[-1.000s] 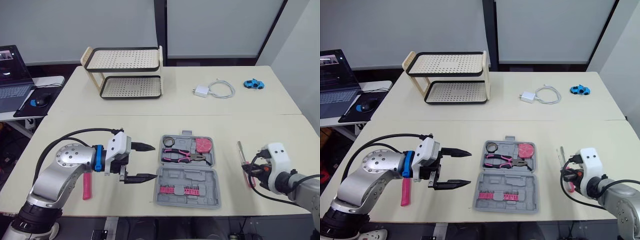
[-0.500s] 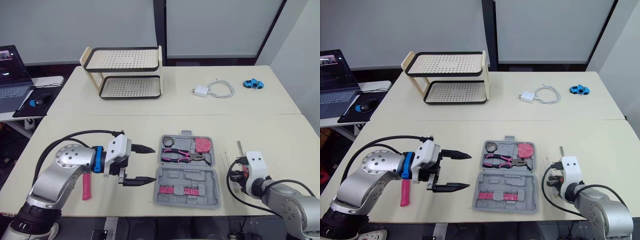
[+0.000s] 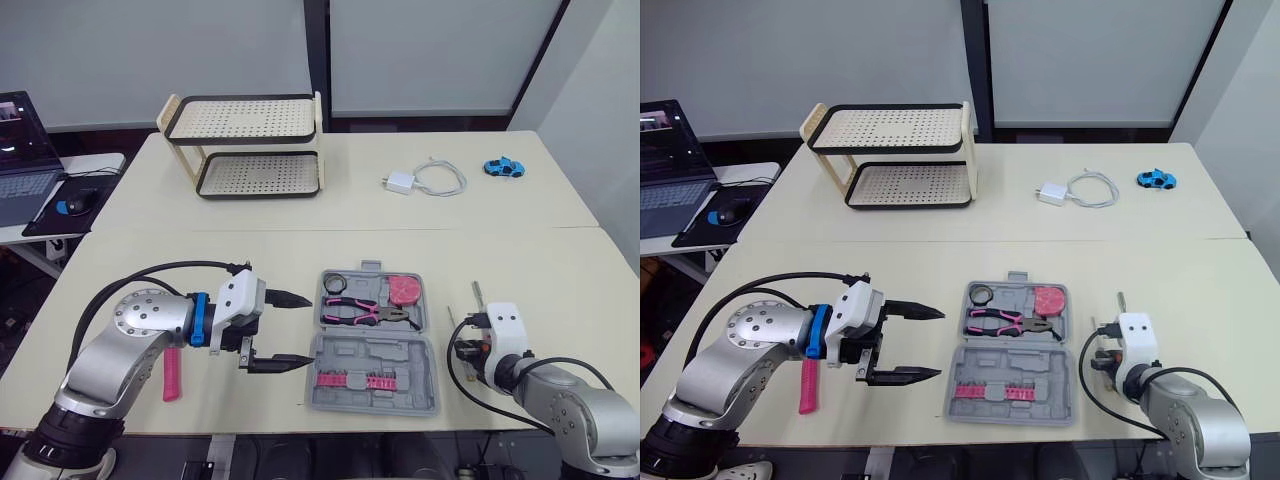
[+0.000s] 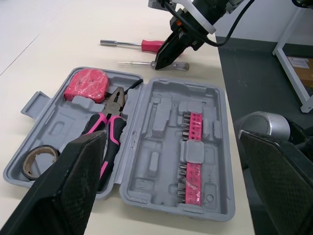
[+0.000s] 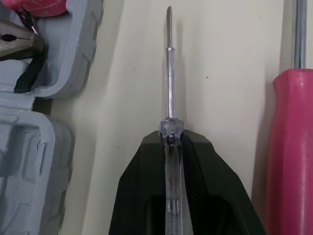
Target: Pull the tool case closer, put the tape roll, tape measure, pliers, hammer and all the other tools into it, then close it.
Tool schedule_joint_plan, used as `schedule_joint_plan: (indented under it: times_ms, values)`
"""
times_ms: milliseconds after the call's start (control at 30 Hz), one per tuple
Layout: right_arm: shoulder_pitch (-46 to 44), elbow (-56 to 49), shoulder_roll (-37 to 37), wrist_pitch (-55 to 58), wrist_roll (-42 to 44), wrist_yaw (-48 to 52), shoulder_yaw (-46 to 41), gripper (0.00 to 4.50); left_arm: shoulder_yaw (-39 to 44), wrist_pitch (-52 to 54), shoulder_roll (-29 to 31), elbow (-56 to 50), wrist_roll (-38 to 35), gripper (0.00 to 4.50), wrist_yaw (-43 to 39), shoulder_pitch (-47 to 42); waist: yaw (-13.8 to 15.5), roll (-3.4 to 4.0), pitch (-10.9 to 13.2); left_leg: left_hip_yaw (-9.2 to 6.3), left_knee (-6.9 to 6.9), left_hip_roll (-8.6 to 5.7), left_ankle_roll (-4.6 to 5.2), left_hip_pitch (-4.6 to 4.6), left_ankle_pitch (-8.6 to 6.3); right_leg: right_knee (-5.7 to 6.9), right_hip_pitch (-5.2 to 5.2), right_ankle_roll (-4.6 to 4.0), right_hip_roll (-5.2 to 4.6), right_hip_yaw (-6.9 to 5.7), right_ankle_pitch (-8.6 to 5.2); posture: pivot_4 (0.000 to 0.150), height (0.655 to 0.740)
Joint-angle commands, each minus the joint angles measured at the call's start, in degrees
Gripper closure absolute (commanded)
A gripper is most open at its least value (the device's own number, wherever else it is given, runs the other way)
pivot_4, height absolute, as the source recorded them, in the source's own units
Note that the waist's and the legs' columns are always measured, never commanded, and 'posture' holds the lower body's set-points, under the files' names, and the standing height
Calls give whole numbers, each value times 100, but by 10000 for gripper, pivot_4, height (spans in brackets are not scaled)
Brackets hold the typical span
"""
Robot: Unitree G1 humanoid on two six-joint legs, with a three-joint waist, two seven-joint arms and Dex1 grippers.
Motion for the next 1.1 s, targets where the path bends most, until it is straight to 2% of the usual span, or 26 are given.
schedule_joint_plan:
  times_ms: [33, 267, 467, 567, 667, 733, 833, 900, 1000, 1100]
  values:
    - [-81, -65, 27, -31, -45, -78, -94, 26140, 9, -14, 66, -260, 3, 0, 32, -53, 2, 0, 0, -1, 0, 0, 0, 0, 0, 0, 0, 0, 0, 0, 0, 1500, 7400]
    - [-218, -754, 18, 595, 272, 101, -513, 228, 12, -1, 55, -264, 20, 0, 94, -46, 4, 5, 3, -1, -1, 1, 0, -2, 0, 0, -3, 0, -1, 1, 0, 1500, 7400]
    - [-285, -1426, -619, 1133, 760, 747, -740, 228, 67, -62, 64, -201, 29, 0, 58, 19, 4, 5, 3, 1, -1, -1, 0, -3, 0, 0, -3, 0, -1, 1, 0, 1500, 7400]
    - [-336, -1556, -1504, 1045, 1009, 1282, -671, 228, 131, -112, 94, -167, 21, 0, 6, 86, 5, 6, 4, 1, -1, -2, 1, -2, 0, -1, -1, 0, -1, 0, 0, 1500, 7400]
    - [-290, -1494, -2875, 276, 1077, 2151, -318, 228, 215, -208, 149, -120, 33, 0, -41, 203, 2, 8, 8, 3, -2, -4, 2, -3, -1, -4, 1, 0, -2, 0, 0, 1500, 7400]
    - [-236, -1366, -3586, -337, 974, 2615, -75, 228, 249, -266, 195, -94, 50, 0, -54, 279, 4, 3, 10, 2, -2, -4, 2, -3, -1, -8, 4, 1, 0, -7, -1, 1500, 7400]
    - [-191, -901, -5278, -2711, -129, 3965, 849, 228, 297, -360, 251, -106, 77, 0, -68, 440, 0, 15, 21, 4, 0, -2, 2, -3, -1, -10, 5, 1, 0, -9, -1, 1500, 7400]
    - [-367, -482, -5919, -4123, -738, 4664, 1333, 228, 301, -393, 267, -124, 74, 0, -55, 485, 1, 6, 29, 11, 1, -2, 2, -2, -1, -11, 7, 5, -5, -7, -3, 1500, 7400]
    - [-1093, 253, -6282, -5887, -1562, 5560, 2067, 228, 325, -438, 284, -157, 77, 0, -29, 554, -7, -2, 42, 8, 2, 7, 1, -1, -1, -12, 11, 6, -5, -13, -4, 1500, 7400]
    - [-2033, 857, -6002, -6974, -2139, 6327, 2736, 228, 367, -472, 304, -219, 84, 0, 11, 667, -13, -6, 50, 11, 1, 20, 0, -2, 0, -13, 8, 5, -7, -9, -3, 1500, 7400]
